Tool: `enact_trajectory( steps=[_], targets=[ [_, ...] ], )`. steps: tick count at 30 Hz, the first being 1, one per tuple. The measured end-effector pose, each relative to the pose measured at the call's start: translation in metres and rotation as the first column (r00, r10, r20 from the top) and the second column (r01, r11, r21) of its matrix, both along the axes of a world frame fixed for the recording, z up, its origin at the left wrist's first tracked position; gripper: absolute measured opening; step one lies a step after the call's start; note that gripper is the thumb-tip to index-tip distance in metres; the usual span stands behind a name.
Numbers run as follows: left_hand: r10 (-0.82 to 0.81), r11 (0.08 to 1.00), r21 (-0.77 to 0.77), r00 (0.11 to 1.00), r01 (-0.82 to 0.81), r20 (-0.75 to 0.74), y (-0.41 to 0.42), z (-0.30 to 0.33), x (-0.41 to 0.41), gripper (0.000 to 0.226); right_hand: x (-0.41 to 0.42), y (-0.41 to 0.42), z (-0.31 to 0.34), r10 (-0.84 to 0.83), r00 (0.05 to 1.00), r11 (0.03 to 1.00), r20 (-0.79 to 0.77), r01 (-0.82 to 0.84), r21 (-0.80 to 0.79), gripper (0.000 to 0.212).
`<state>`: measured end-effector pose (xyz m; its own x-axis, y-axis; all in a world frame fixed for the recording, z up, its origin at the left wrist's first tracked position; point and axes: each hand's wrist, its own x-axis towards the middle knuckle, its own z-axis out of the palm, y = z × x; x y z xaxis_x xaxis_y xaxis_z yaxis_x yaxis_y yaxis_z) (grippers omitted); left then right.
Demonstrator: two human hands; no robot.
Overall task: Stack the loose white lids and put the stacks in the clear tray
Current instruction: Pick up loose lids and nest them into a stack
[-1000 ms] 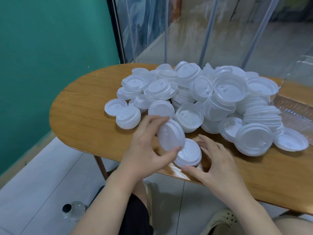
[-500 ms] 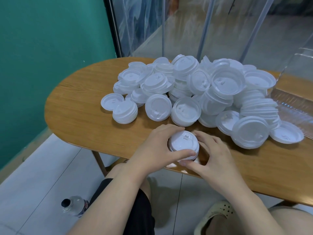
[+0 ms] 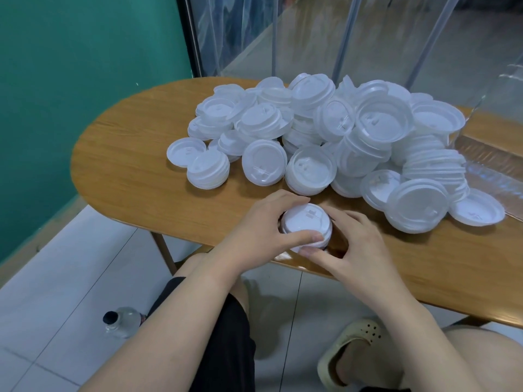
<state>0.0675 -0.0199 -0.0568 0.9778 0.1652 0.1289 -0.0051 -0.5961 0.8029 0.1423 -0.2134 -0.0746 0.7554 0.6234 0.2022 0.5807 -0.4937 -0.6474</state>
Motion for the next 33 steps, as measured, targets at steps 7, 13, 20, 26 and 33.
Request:
enact_trajectory(
  steps=[7,13,20,26,33],
  targets=[
    [0.354,0.889,0.139,0.848,-0.436,0.395,0.021,-0.002,0.008,0.027,-0.002,0.002,0.002,0.019,0.999,1.0,0.033,-0.019,-0.001,0.073],
    [0.432,0.815,0.267,0.846,-0.514,0.312,0.037,-0.002,0.018,0.067,-0.001,0.003,-0.001,-0.034,0.999,0.999,-0.003,0.034,-0.013,0.093],
    [0.545,0.73,0.295,0.786,-0.616,0.293,0.04,-0.003,0.035,0.089,-0.007,0.013,0.001,-0.061,0.998,0.998,0.022,0.06,0.014,0.083],
    [0.539,0.73,0.311,0.793,-0.608,0.286,0.042,-0.006,0.031,0.08,-0.006,0.012,0.001,-0.041,0.998,0.998,0.044,0.039,0.044,0.068],
    [0.516,0.81,0.142,0.806,-0.569,0.29,0.039,-0.001,0.005,0.077,-0.008,0.011,0.003,-0.035,0.998,0.998,0.061,0.032,0.054,0.059]
  ],
)
